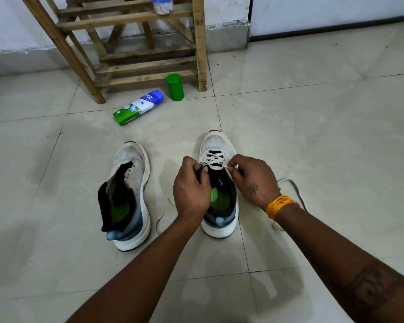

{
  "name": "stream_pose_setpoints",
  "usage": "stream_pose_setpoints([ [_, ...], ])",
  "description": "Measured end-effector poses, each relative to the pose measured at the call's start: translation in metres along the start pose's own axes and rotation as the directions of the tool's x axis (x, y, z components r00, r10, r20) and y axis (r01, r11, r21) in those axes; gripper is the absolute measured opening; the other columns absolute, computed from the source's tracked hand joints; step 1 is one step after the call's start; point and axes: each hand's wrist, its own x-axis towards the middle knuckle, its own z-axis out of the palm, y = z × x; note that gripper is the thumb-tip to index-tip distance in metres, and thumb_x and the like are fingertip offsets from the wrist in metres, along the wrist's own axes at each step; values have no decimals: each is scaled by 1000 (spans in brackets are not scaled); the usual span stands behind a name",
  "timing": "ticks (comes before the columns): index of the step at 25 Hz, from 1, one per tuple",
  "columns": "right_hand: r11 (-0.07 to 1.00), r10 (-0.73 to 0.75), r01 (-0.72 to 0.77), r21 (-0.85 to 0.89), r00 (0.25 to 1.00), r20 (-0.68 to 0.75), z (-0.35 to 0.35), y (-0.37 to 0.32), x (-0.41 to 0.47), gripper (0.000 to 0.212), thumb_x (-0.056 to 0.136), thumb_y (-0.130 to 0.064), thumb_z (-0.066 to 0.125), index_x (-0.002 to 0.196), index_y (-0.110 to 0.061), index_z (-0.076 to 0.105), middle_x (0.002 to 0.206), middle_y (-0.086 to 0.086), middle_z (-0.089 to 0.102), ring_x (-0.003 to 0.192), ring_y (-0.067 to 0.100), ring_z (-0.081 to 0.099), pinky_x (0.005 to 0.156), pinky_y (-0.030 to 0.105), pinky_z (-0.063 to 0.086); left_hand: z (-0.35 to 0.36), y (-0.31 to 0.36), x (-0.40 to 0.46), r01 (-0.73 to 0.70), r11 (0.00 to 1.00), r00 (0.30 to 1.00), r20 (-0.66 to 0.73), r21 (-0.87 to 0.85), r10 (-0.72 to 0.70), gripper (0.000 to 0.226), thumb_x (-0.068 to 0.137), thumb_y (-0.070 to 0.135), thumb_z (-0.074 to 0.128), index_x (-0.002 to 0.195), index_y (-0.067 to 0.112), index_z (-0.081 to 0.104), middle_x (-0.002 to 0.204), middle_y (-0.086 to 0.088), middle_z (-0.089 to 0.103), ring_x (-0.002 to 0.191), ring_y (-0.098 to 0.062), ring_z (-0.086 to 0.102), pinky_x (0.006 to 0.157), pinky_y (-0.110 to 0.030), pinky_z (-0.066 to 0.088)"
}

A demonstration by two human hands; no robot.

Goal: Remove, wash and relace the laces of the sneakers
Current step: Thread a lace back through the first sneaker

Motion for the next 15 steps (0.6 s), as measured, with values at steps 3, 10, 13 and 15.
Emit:
stream_pose_setpoints([
  [3,976,52,-49,-213,999,8,0,8,1,12,97,-28,55,96,-18,61,89,5,67,81,36,63,62,39,46,0,1,0,27,1000,1000,-3,5,-27,24,99,19,61,88,15,39,69,2,48,64,-22,46,59,-35,33],
  [10,913,141,-82,-400,983,120,-7,16,-7,26,95,-28,55,115,-15,64,102,12,71,94,40,66,67,38,45,-2,0,-2,18,1000,1000,2,15,-18,23,100,20,58,90,14,39,73,3,48,68,-25,48,61,-36,33],
  [13,964,-9,40,-261,993,119,-6,-2,-2,29,99,-37,45,114,-22,65,98,8,70,90,38,65,65,39,47,-1,1,-3,16,1000,1000,-2,15,-16,23,100,21,59,90,16,38,74,2,50,69,-26,49,61,-36,32],
  [15,934,52,-15,-356,994,95,-9,1,-2,23,97,-32,48,100,-18,66,93,8,67,86,38,65,63,38,47,-1,0,-3,14,1000,1000,-2,11,-14,23,100,21,58,90,16,38,75,1,51,69,-25,49,61,-35,33],
])
